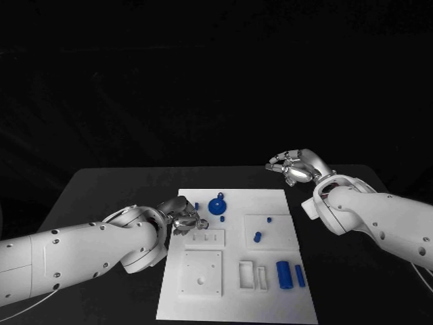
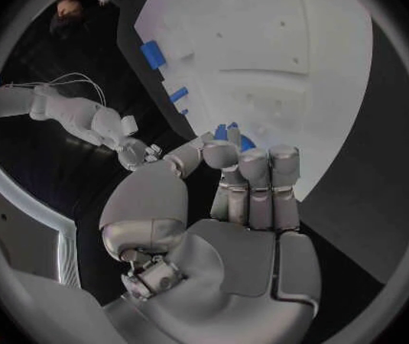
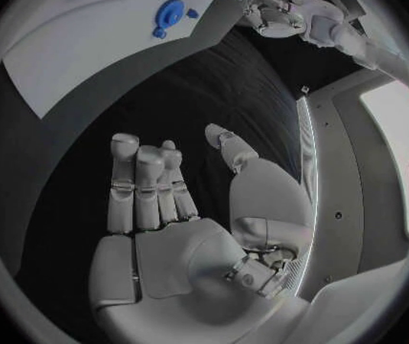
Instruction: Assemble the parts on the task board
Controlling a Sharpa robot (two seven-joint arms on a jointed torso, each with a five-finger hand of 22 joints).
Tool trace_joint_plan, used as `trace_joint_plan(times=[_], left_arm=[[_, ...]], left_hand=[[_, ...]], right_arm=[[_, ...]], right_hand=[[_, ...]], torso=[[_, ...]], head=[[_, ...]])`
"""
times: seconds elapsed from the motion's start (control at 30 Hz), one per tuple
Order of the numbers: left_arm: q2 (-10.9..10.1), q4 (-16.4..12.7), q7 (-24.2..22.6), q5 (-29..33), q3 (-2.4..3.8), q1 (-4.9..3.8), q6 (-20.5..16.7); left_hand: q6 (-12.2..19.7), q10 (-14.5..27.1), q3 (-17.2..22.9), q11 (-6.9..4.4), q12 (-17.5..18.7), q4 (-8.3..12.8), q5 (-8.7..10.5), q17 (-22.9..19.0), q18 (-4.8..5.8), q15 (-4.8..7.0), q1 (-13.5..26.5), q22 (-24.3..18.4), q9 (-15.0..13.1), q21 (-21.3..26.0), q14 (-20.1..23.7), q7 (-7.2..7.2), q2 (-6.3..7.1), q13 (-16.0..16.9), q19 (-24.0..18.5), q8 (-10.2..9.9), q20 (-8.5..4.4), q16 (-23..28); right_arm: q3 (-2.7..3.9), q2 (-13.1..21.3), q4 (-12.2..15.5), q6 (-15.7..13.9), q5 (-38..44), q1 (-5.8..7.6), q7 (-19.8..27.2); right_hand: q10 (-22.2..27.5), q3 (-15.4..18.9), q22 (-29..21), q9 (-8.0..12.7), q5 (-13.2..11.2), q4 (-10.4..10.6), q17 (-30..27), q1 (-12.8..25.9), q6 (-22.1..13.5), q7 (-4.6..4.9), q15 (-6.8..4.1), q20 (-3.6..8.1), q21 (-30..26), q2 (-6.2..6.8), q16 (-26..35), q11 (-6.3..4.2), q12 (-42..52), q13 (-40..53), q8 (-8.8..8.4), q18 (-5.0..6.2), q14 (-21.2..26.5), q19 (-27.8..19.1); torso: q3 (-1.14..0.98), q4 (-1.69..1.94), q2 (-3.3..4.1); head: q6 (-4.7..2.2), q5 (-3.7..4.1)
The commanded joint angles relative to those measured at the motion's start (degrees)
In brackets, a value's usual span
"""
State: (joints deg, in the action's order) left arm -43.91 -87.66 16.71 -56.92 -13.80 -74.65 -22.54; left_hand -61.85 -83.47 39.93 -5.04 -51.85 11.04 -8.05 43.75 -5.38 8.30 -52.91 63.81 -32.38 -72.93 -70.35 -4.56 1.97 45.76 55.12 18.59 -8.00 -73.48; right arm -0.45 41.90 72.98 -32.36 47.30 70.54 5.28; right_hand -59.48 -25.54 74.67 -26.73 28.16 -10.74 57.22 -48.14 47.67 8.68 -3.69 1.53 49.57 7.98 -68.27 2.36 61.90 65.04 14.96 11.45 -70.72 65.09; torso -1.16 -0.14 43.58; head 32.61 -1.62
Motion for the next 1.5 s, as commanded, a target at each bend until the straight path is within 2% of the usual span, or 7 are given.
trace_joint_plan(times=[0.03, 0.13, 0.33, 0.6, 0.77, 0.97, 1.5], left_arm=[[0.4, 0.6, 1.8, -1.6, 0.05, 0.23, 0.4], [0.6, 1.1, 2.0, -1.0, 0.05, 0.46, 0.4], [1.4, 2.1, 2.1, 0.1, 0.05, 1.16, -0.2], [2.8, 3.5, 2.1, 0.3, 0.05, 2.2, 0.1], [3.7, 4.5, 2.1, -0.6, 0.06, 2.2, 0.3], [4.3, 4.8, 2.2, 2.1, 0.07, 2.3, 2.4], [4.5, 5.7, 3.1, -0.9, 0.07, 2.48, 4.3]], left_hand=[[-4.2, 1.2, 0.2, -0.79, -0.8, -0.2, -0.39, 0.2, -0.82, 3.58, -0.5, 0.1, -2.9, -0.4, -3.8, 3.86, -0.31, 0.5, 0.5, -0.2, -8.03, -0.6], [-4.5, 1.3, 0.2, -0.91, -1.4, -0.1, -0.71, 0.3, -0.95, 3.7, -0.4, 0.2, -3.0, -0.6, -3.9, 3.98, -0.41, 0.8, 0.6, -0.1, -8.0, -1.1], [-5.2, 1.8, 0.2, -1.11, -2.5, 0.2, -4.96, 0.4, -1.21, 3.9, 0.5, 0.5, -3.4, -1.1, -3.7, 4.2, -0.52, 1.2, 0.5, 0.0, -7.87, -1.9], [-6.2, 2.1, 0.1, -1.38, -3.5, 1.7, -10.2, 0.2, -1.4, 4.14, 2.2, 0.6, -3.9, -1.4, -3.5, 4.47, -1.06, 1.2, 0.3, 0.2, -7.72, -2.6], [-6.4, 2.1, 0.1, -1.46, -3.8, 2.0, -10.74, 0.2, -1.45, 4.22, 2.7, 0.6, -4.0, -1.5, -3.5, 4.56, -1.23, 1.1, 0.3, 0.3, -7.7, -2.8], [-6.8, 2.1, 0.0, -1.56, -4.0, 2.0, -10.79, 0.1, -1.48, 4.3, 3.1, 0.6, -4.2, -1.6, -3.6, 4.67, -1.3, 1.1, 0.3, 0.5, -7.68, -3.0], [-7.2, 2.1, 0.0, -1.74, -4.4, 2.0, -10.33, 0.1, -1.53, 4.48, 3.7, 0.6, -4.3, -1.6, -3.5, 4.86, -1.29, 1.1, 0.3, 0.9, -7.66, -3.3]], right_arm=[[0.02, 0.0, 0.1, 0.7, -0.8, -0.02, 0.4], [0.02, 0.0, 0.2, 0.6, -0.9, -0.02, 0.3], [0.02, 0.2, 0.3, 0.8, -1.0, -0.02, 0.1], [0.02, 0.2, 0.4, 0.9, -1.0, -0.02, -0.1], [0.02, 0.4, 0.4, 0.9, -1.0, -0.02, -0.2], [0.02, 0.4, 0.5, 1.2, -1.0, -0.02, -0.2], [0.02, 0.4, 0.8, 1.4, -1.3, -0.02, -0.2]], right_hand=[[0.4, 0.1, 0.1, 0.1, 2.0, -0.4, -0.1, -0.4, 0.1, 0.18, -0.3, -0.25, -0.3, -0.23, 0.3, -0.03, 0.4, -0.2, -0.08, 3.55, 0.2, -0.1], [0.4, 0.1, 0.2, 0.1, 2.9, -0.4, -0.1, -0.5, 0.1, 0.18, -0.31, -0.28, -0.3, -0.29, 0.3, -0.03, 0.5, -0.3, -0.08, 3.55, 0.2, 0.0], [0.5, 0.3, 0.3, 0.2, 3.9, -0.4, -0.2, -0.7, 0.2, 0.18, -0.3, -0.32, -0.4, -0.33, 0.3, -0.03, 0.6, -0.6, -0.08, 3.55, 0.2, 0.0], [0.6, 0.3, 0.4, 0.2, 6.0, -0.5, -0.3, -1.1, 0.2, 0.19, -0.29, -0.36, -0.4, -0.43, 0.2, -0.02, 0.9, -0.9, -0.08, 3.55, 0.1, 0.1], [0.6, 0.4, 0.4, 0.3, 6.3, -0.5, -0.3, -1.1, 0.3, 0.19, -0.29, -0.38, -0.4, -0.45, 0.2, -0.02, 1.0, -1.0, -0.06, 3.55, 0.1, 0.1], [0.5, 0.4, 0.4, 0.2, 6.6, -0.4, -0.3, -1.2, 0.6, 0.12, -0.34, -0.39, -0.4, -0.49, 0.2, -0.08, 1.1, -1.1, 0.14, 3.55, 0.1, 0.1], [0.5, 0.6, 0.5, 0.0, 7.1, -0.3, -0.4, -1.1, 1.4, -0.12, -0.56, -0.4, -0.5, -0.68, 0.1, -0.31, 1.3, -1.4, 0.55, 3.55, 0.1, 0.2]], torso=[[0.1, 0.01, 0.03], [0.06, 0.04, -0.01], [-0.03, 0.17, 0.03], [0.03, -0.11, 0.03], [0.01, 0.06, 0.0], [0.05, -0.03, 0.03], [0.01, 0.11, -0.02]], head=[[0.32, 0.17], [0.58, 0.26], [0.76, 0.38], [0.96, 0.47], [1.15, 0.61], [1.1, 0.75], [1.2, 0.85]])
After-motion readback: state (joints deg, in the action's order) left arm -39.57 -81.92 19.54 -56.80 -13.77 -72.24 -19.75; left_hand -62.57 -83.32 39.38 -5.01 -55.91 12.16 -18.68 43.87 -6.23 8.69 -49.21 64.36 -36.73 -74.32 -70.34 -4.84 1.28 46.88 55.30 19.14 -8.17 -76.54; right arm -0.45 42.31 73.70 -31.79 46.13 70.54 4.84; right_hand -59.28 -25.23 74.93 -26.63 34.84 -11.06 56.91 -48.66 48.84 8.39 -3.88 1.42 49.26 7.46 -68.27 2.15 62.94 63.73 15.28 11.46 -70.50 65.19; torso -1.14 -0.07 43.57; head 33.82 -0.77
